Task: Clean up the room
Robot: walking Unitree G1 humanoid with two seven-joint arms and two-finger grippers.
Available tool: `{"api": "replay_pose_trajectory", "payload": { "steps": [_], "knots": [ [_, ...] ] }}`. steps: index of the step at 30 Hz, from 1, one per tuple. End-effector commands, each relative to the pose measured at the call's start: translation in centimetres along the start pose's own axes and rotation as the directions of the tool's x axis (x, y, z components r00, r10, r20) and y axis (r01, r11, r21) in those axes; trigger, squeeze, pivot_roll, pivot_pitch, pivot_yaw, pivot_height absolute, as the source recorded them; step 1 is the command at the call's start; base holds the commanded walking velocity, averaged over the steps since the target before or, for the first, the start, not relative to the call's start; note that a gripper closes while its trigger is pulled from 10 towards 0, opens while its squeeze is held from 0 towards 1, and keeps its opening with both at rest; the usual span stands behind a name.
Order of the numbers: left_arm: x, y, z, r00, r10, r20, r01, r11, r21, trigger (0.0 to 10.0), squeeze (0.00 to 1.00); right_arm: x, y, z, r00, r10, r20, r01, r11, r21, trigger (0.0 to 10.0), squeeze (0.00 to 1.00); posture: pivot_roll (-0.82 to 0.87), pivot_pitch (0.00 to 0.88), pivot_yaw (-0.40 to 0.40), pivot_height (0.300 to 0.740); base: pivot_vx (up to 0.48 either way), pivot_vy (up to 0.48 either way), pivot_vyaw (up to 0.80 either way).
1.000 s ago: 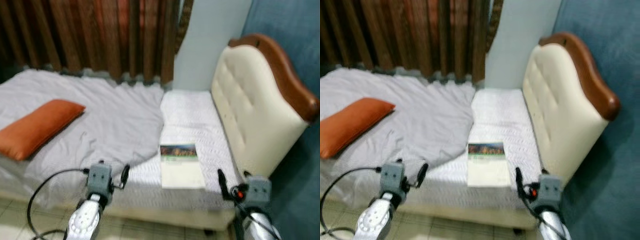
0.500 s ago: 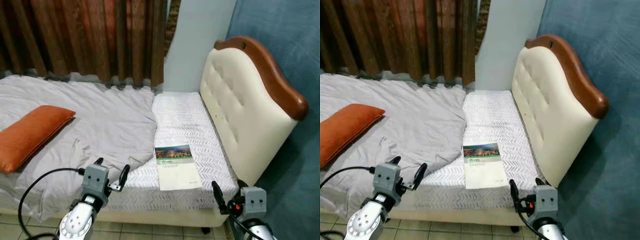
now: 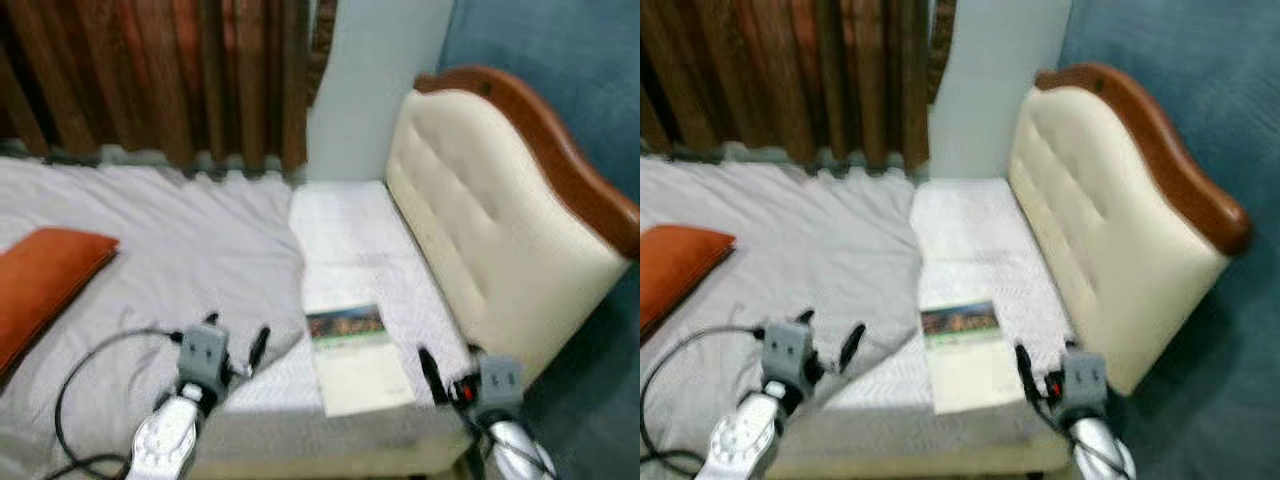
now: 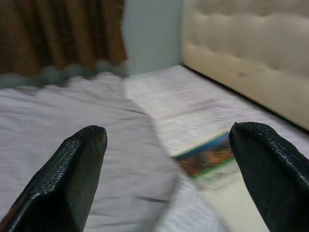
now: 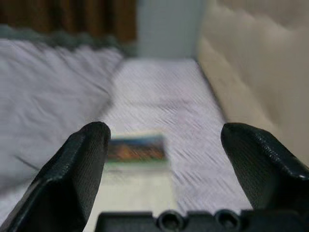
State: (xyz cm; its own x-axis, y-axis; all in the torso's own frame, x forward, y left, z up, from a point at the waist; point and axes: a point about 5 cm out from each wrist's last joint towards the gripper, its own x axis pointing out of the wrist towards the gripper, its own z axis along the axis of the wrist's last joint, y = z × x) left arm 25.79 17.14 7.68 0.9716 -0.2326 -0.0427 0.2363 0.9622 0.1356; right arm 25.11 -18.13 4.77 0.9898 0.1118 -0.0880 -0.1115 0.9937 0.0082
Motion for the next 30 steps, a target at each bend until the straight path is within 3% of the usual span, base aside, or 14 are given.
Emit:
{"api": "replay_pose_trajectory", "payload": {
  "steps": [1, 25, 30],
  "knots": [
    [0.02, 0.0, -0.08, 1.0, 0.005, -0.002, -0.005, 1.0, -0.005, 10.0, 0.0, 0.01, -0.1, -0.1, 1.0, 0.007, -0.006, -0.007, 1.0, -0.009, 10.0, 0.0, 0.04, 0.0, -0.098, 0.74, 0.45, 0.0, 0.0],
    [0.25, -0.71, -0.56, 0.999, 0.003, -0.032, -0.003, 1.0, 0.004, 10.0, 0.0, 0.15, 0.42, -0.67, 0.998, 0.052, -0.032, -0.052, 0.999, 0.004, 10.0, 0.0, 0.03, 0.0, -0.098, 0.74, 0.472, 0.0, 0.0],
    [0.36, -0.7, -0.65, 0.999, 0.007, -0.044, -0.006, 1.0, 0.011, 10.0, 0.0, 0.19, 0.46, -0.77, 0.998, 0.054, -0.038, -0.054, 0.999, 0.004, 10.0, 0.0, 0.03, 0.0, -0.095, 0.74, 0.0, 0.0, 0.0]
  ]
}}
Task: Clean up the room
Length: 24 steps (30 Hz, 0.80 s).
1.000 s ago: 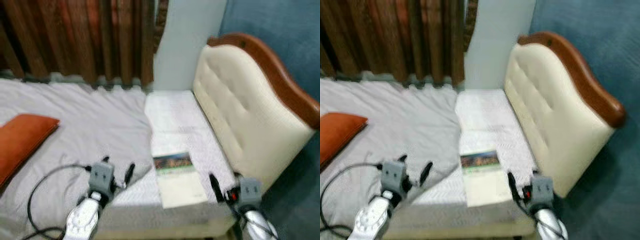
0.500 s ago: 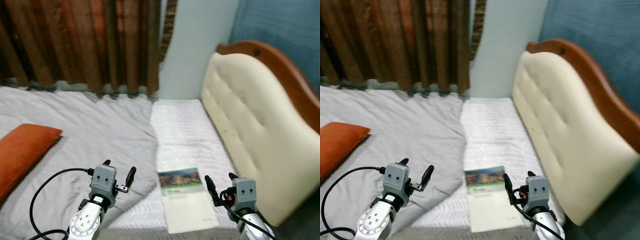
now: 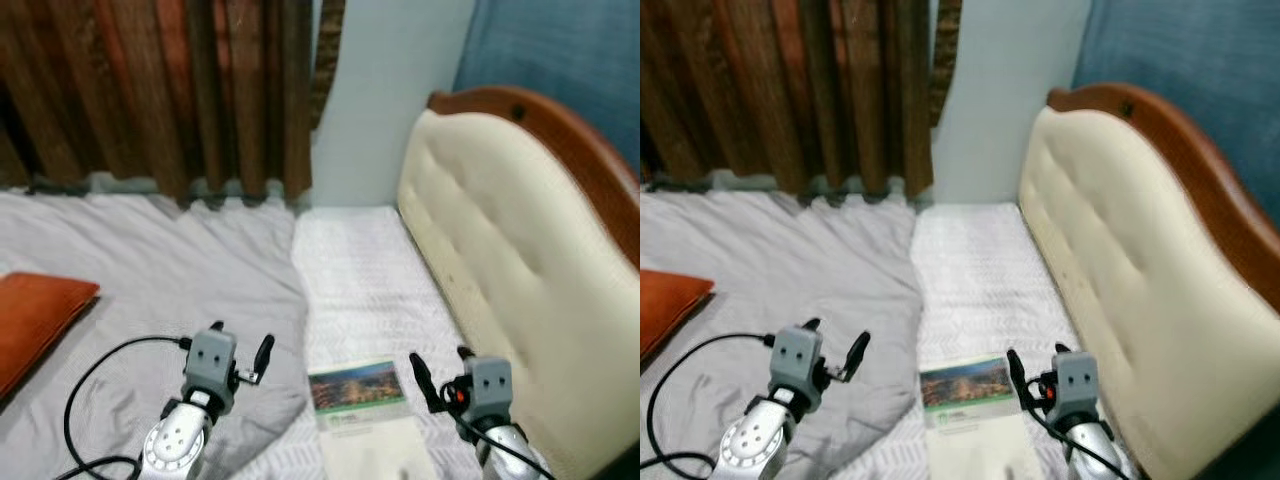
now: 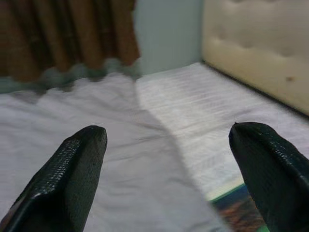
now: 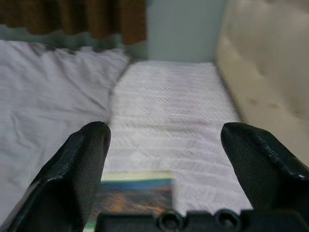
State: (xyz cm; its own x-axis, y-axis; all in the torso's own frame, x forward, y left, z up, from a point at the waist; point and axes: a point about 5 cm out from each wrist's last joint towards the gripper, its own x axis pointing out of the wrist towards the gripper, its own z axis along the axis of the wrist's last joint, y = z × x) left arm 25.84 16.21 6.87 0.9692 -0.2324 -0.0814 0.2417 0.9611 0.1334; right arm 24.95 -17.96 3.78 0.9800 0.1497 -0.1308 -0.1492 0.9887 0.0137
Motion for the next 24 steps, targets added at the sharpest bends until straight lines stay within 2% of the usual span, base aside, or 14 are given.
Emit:
{"api": "replay_pose_trajectory", "payload": {
  "steps": [1, 10, 15, 17, 18, 20, 22, 24],
  "knots": [
    [0.1, 0.4, 0.0, 1.0, 0.018, -0.006, -0.018, 1.0, 0.013, 10.0, 0.0, 0.2, 0.3, 0.2, 1.0, 0.016, 0.006, -0.016, 1.0, 0.001, 10.0, 0.0, 0.03, 0.0, -0.094, 0.74, 0.322, -0.349, 0.0],
    [0.1, 1.2, -0.3, 0.999, 0.04, -0.023, -0.04, 0.999, 0.023, 10.0, 0.0, 0.6, 0.2, -0.2, 1.0, 0.007, -0.021, -0.007, 1.0, 0.014, 10.0, 0.0, 0.03, 0.0, -0.088, 0.74, 0.379, -0.29, 0.0],
    [0.1, 2.0, -0.1, 0.999, 0.043, -0.019, -0.042, 0.997, 0.071, 10.0, 0.0, 1.9, 0.8, -0.6, 0.998, -0.001, -0.069, 0.006, 0.996, 0.086, 10.0, 0.0, 0.04, 0.0, -0.087, 0.74, 0.0, 0.0, 0.0],
    [0.2, 2.5, 0.3, 1.0, 0.021, -0.008, -0.021, 0.996, 0.082, 10.0, 0.0, 3.8, 1.9, -0.3, 0.997, 0.016, -0.08, -0.005, 0.991, 0.134, 10.0, 0.0, 0.05, 0.046, -0.078, 0.74, 0.0, 0.0, 0.0],
    [0.0, 2.4, 0.5, 1.0, 0.004, -0.001, -0.004, 0.997, 0.076, 10.0, 0.0, 4.2, 2.3, -0.2, 0.996, 0.028, -0.082, -0.017, 0.991, 0.136, 10.0, 0.0, 0.06, 0.076, -0.074, 0.74, 0.0, 0.0, 0.0],
    [-0.2, 2.3, 0.6, 1.0, -0.007, 0.003, 0.007, 0.997, 0.071, 10.0, 0.0, 4.4, 2.5, -0.2, 0.996, 0.036, -0.083, -0.024, 0.991, 0.135, 10.0, 0.0, 0.06, 0.076, -0.074, 0.74, 0.0, 0.0, 0.0],
    [-1.6, 1.1, 1.5, 0.994, -0.107, 0.019, 0.106, 0.993, 0.053, 10.0, 0.0, 4.8, 3.3, -0.2, 0.994, 0.046, -0.096, -0.03, 0.987, 0.158, 10.0, 0.0, 0.09, 0.204, -0.07, 0.74, 0.0, 0.0, 0.0],
    [-3.0, -0.3, 2.3, 0.977, -0.21, 0.018, 0.21, 0.977, 0.032, 10.0, 0.0, 5.3, 4.1, -0.3, 0.992, 0.056, -0.117, -0.034, 0.983, 0.179, 10.0, 0.0, 0.11, 0.266, -0.069, 0.74, 0.0, 0.0, 0.0]
  ]
}}
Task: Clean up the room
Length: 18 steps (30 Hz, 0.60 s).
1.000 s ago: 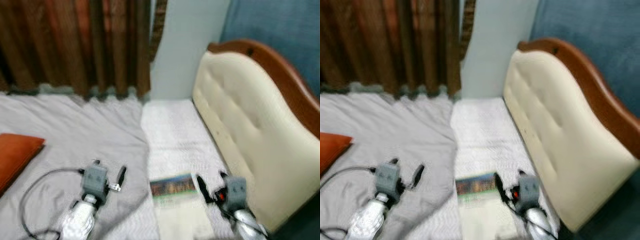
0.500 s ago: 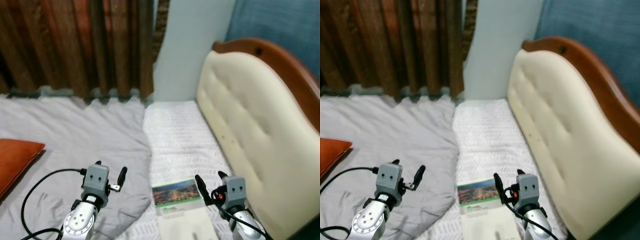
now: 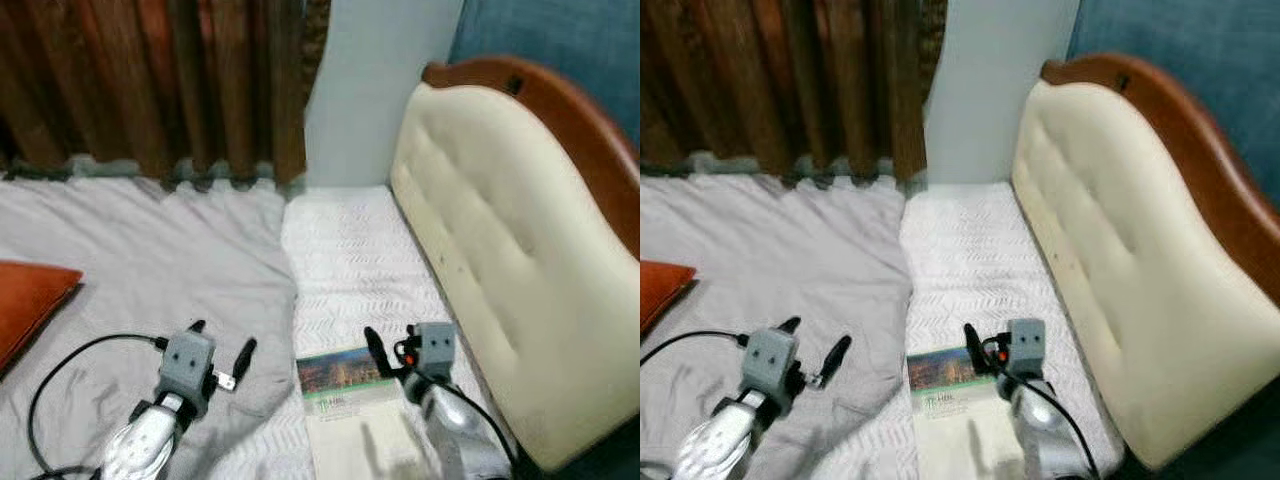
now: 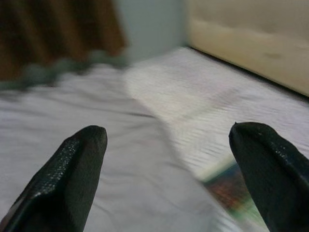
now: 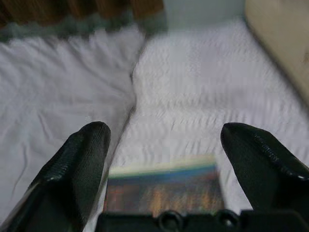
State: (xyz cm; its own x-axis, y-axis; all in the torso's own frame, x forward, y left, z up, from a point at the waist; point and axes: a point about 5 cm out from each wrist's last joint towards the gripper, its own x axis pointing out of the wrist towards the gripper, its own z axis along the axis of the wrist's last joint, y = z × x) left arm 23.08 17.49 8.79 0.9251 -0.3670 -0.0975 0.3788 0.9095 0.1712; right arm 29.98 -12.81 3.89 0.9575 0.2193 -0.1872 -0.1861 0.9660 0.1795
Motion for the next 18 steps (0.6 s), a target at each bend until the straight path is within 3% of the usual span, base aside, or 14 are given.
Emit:
{"api": "replay_pose_trajectory", "payload": {
  "steps": [1, 3, 5, 6, 7, 10, 11, 18],
  "knots": [
    [-0.2, -1.6, 1.0, 0.994, -0.108, 0.014, 0.108, 0.994, -0.027, 10.0, 0.0, -0.1, -0.1, -1.3, 0.997, -0.023, -0.07, 0.025, 0.999, 0.028, 10.0, 0.0, 0.12, 0.311, -0.066, 0.74, 0.0, 0.0, 0.0],
    [-2.0, -3.4, 2.1, 0.972, -0.235, 0.009, 0.235, 0.97, -0.067, 10.0, 0.0, 0.6, 1.1, -1.8, 0.995, -0.005, -0.104, 0.008, 1.0, 0.027, 10.0, 0.0, 0.14, 0.439, -0.053, 0.74, 0.0, 0.0, 0.0],
    [-2.5, -3.8, 2.7, 0.965, -0.262, 0.014, 0.262, 0.962, -0.08, 10.0, 0.0, 0.7, 1.3, -1.8, 0.995, 0.003, -0.102, -0.001, 1.0, 0.021, 10.0, 0.0, 0.14, 0.464, -0.054, 0.74, 0.0, 0.0, 0.0],
    [-3.9, -4.5, 3.3, 0.95, -0.313, 0.007, 0.312, 0.945, -0.097, 10.0, 0.0, 1.2, 2.1, -1.6, 0.995, 0.02, -0.099, -0.019, 1.0, 0.008, 10.0, 0.0, 0.14, 0.529, -0.05, 0.74, 0.0, 0.0, 0.0],
    [-3.9, -4.5, 3.3, 0.95, -0.313, 0.007, 0.312, 0.945, -0.097, 10.0, 0.0, 1.2, 2.1, -1.6, 0.995, 0.02, -0.099, -0.019, 1.0, 0.008, 10.0, 0.0, 0.14, 0.529, -0.05, 0.74, 0.0, 0.0, 0.0],
    [-6.4, -5.6, 3.1, 0.919, -0.392, -0.035, 0.387, 0.916, -0.105, 10.0, 0.0, 2.1, 3.5, -1.0, 0.995, 0.037, -0.094, -0.038, 0.999, -0.004, 10.0, 0.0, 0.14, 0.58, -0.054, 0.74, 0.0, 0.0, 0.0],
    [-7.3, -5.8, 3.1, 0.918, -0.392, -0.058, 0.384, 0.917, -0.111, 10.0, 0.0, 2.3, 3.8, -0.8, 0.996, 0.035, -0.085, -0.036, 0.999, 0.0, 10.0, 0.0, 0.15, 0.615, -0.053, 0.74, 0.0, 0.0, 0.0],
    [-10.9, -6.0, 3.0, 0.925, -0.329, -0.19, 0.299, 0.939, -0.173, 10.0, 0.0, 3.0, 5.1, -1.1, 0.99, 0.041, -0.134, -0.038, 0.999, 0.027, 10.0, 0.0, 0.18, 0.645, -0.038, 0.74, 0.0, 0.0, 0.0]
  ]
}}
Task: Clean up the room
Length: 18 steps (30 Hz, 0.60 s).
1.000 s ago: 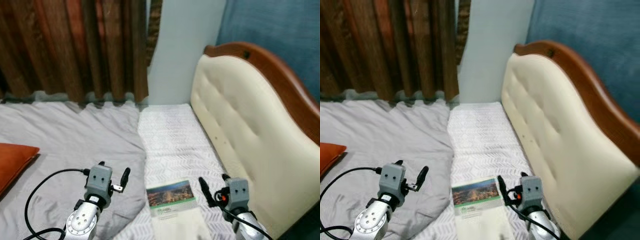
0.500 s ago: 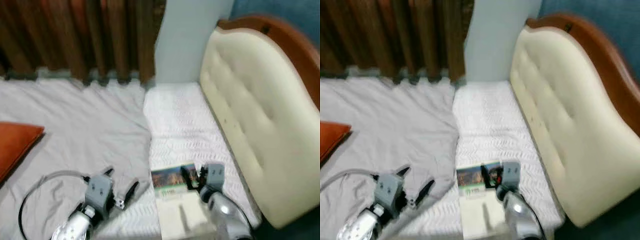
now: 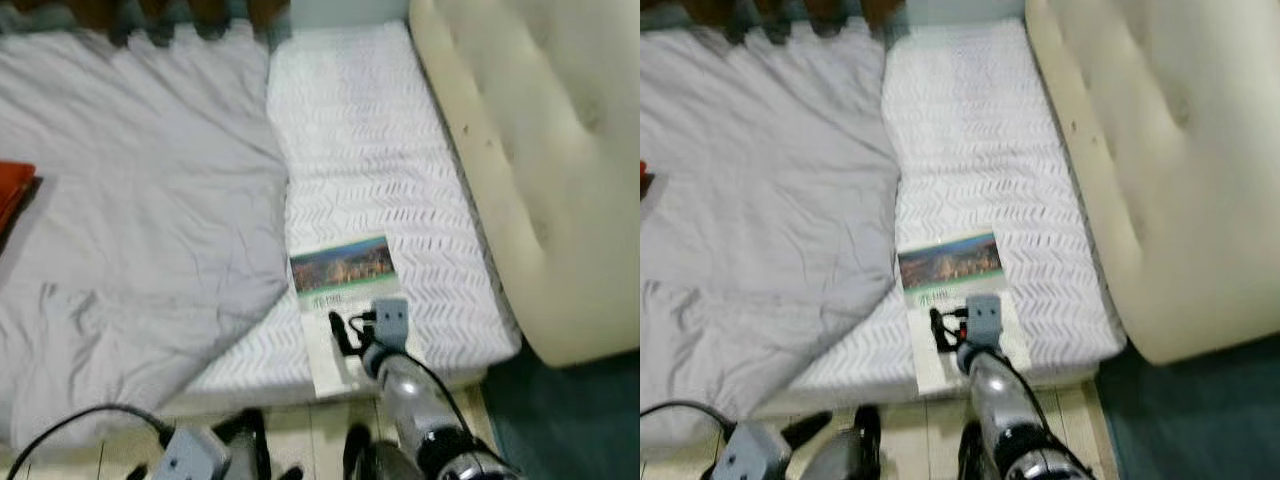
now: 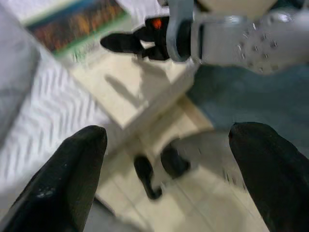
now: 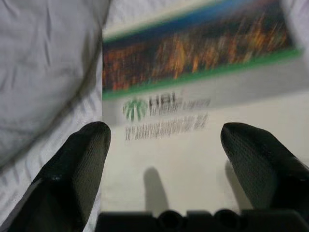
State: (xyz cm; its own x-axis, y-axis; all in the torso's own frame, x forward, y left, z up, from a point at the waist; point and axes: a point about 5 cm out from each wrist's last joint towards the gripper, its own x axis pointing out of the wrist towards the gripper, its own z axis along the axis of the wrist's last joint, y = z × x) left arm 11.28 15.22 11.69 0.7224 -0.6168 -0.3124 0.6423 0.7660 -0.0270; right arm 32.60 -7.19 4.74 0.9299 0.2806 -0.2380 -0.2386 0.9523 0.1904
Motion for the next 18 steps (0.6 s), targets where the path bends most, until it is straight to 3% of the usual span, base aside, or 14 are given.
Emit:
{"api": "replay_pose_trajectory", "payload": {
  "steps": [1, 8, 18],
  "knots": [
    [-0.8, -0.3, -0.1, 0.999, 0.014, -0.029, -0.015, 1.0, -0.022, 10.0, 0.0, -0.5, 0.1, -1.9, 0.997, -0.01, -0.081, 0.013, 0.999, 0.034, 10.0, 0.0, 0.19, 0.651, -0.036, 0.74, 0.0, 0.0, 0.0],
    [-2.2, -1.2, -0.1, 0.998, 0.007, -0.062, -0.01, 0.999, -0.039, 10.0, 0.0, -0.7, 0.9, -2.8, 0.992, 0.018, -0.125, -0.012, 0.999, 0.048, 10.0, 0.0, 0.19, 0.655, -0.033, 0.74, 0.0, 0.0, 0.0],
    [-3.2, -2.0, -0.6, 0.993, 0.05, -0.107, -0.052, 0.999, -0.015, 10.0, 0.0, -0.8, 1.1, -3.6, 0.983, 0.026, -0.183, -0.038, 0.997, -0.061, 10.0, 0.0, 0.19, 0.672, -0.036, 0.74, 0.0, 0.0, 0.0]
  ]
}}
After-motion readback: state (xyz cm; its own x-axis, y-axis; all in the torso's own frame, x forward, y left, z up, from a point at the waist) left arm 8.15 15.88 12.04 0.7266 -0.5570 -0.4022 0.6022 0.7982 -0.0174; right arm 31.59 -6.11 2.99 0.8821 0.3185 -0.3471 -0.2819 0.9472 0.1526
